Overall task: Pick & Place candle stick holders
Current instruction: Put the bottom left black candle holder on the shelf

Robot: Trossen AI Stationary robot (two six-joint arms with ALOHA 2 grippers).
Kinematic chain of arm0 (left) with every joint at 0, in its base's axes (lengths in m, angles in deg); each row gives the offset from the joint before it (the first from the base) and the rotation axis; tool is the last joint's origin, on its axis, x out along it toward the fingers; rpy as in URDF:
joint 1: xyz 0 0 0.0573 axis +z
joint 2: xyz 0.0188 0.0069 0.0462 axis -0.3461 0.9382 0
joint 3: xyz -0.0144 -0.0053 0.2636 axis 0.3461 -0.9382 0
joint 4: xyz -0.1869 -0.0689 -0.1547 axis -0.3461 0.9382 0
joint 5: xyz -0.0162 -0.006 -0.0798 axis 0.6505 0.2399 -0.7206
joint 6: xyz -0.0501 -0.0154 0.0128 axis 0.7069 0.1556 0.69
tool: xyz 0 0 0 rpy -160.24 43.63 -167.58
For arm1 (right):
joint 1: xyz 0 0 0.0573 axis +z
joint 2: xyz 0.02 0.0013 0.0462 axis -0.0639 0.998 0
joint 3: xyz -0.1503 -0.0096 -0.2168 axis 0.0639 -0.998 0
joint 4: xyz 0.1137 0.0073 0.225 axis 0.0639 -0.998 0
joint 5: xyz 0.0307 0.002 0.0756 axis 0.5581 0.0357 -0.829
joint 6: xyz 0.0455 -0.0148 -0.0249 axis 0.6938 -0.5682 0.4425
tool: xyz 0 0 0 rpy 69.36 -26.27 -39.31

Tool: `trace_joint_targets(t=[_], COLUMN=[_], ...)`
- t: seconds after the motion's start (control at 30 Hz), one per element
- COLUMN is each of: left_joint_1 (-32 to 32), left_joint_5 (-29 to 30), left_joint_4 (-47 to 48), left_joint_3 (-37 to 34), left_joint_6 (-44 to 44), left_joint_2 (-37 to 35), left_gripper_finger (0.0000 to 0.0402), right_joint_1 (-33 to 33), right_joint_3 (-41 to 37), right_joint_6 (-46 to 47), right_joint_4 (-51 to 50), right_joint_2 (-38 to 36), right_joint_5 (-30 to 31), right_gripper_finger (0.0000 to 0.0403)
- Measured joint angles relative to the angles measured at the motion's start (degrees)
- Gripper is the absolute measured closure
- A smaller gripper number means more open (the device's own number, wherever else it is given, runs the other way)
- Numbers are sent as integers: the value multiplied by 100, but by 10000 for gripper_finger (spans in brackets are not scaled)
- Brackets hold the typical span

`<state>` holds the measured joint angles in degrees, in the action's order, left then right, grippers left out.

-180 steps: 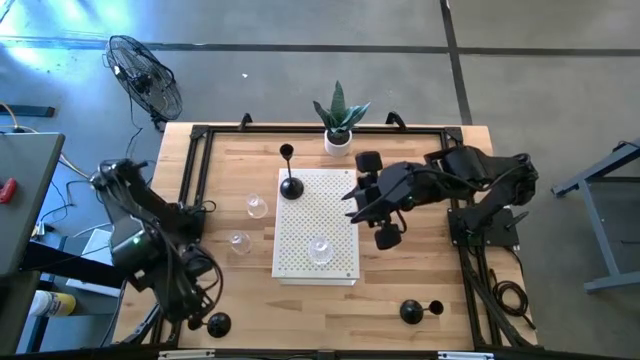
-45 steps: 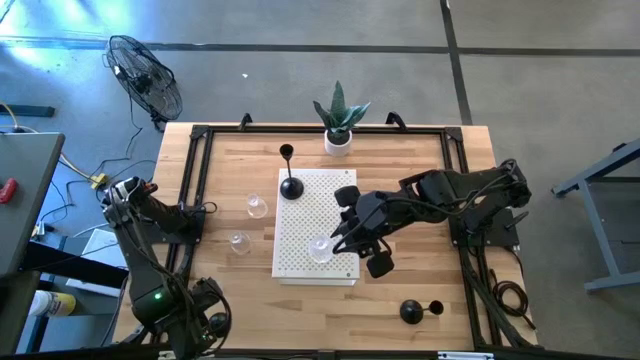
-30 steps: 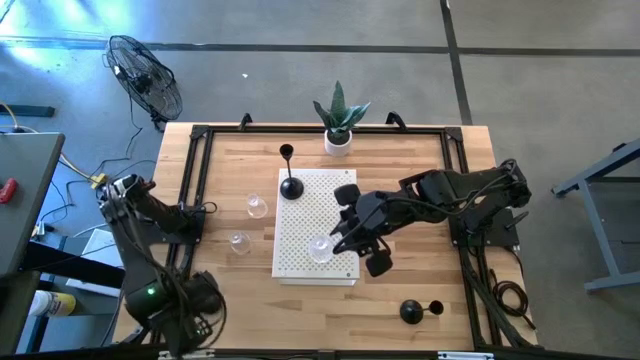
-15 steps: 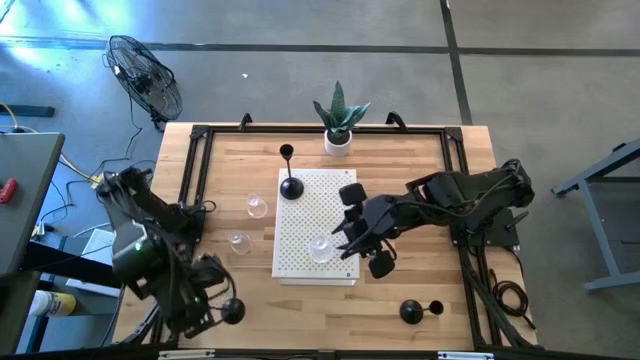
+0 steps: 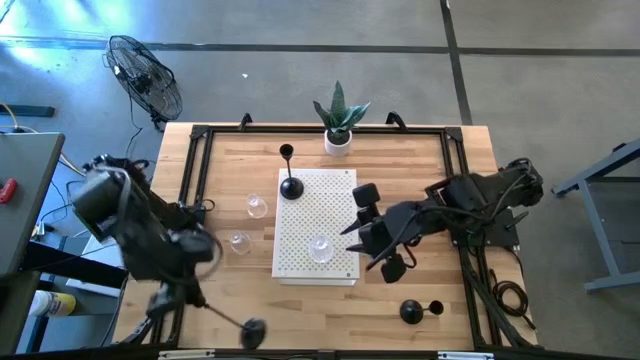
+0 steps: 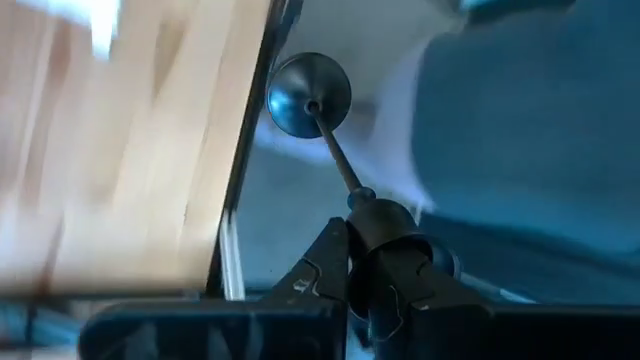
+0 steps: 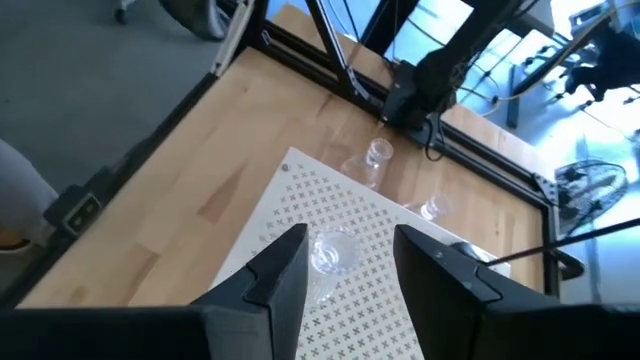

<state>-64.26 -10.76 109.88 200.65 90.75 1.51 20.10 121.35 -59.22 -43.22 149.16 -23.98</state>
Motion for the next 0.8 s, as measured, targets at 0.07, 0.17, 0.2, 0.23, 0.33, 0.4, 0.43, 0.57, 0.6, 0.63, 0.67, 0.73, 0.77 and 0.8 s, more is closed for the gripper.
trace_joint_targets(t=[0.07, 0.17, 0.2, 0.23, 0.33, 0.4, 0.43, 0.57, 0.6, 0.63, 0.67, 0.73, 0.77, 0.8], left_joint_1=[125, 398, 483, 596, 938, 1164, 1306, 1871, 1996, 2130, 2254, 2512, 2639, 2763], left_joint_5=[338, 720, 834, 961, 1314, 1465, 1474, 1333, 1313, 1317, 1317, 1320, 1322, 1336], left_joint_4=[-6, -112, -18, 32, -25, -1, 4, 0, 2, 0, 0, -3, -19, -69], left_joint_3=[331, 296, 292, 290, 321, 343, 349, 354, 354, 354, 354, 354, 354, 354], left_joint_6=[-473, -1215, -1398, -1575, -2300, -2622, -2761, -3176, -3242, -3315, -3403, -3576, -3651, -3709], left_joint_2=[-3, -158, -177, -202, -217, -210, -210, -208, -208, -209, -210, -210, -208, -204], left_gripper_finger=[394, 394, 394, 394, 394, 394, 394, 394, 394, 394, 394, 394, 394, 394], right_joint_1=[39, 66, 66, 69, 73, 73, 73, 64, 64, 61, 51, 23, 7, -28], right_joint_3=[0, 0, 0, 0, 0, 0, 0, 0, 0, 0, 0, 0, 0, 0], right_joint_6=[-22, 8, 21, 24, 50, 64, 65, 78, 100, 128, 129, 47, -23, -79], right_joint_4=[-85, -140, -171, -198, -239, -242, -248, -261, -257, -214, -118, 126, 310, 493], right_joint_2=[0, 0, 0, 0, -18, -48, -69, -194, -246, -285, -341, -422, -456, -482], right_joint_5=[94, 177, 224, 250, 255, 291, 320, 563, 578, 579, 577, 585, 612, 653], right_gripper_finger=[261, 261, 261, 261, 261, 261, 261, 261, 261, 261, 261, 261, 261, 261])
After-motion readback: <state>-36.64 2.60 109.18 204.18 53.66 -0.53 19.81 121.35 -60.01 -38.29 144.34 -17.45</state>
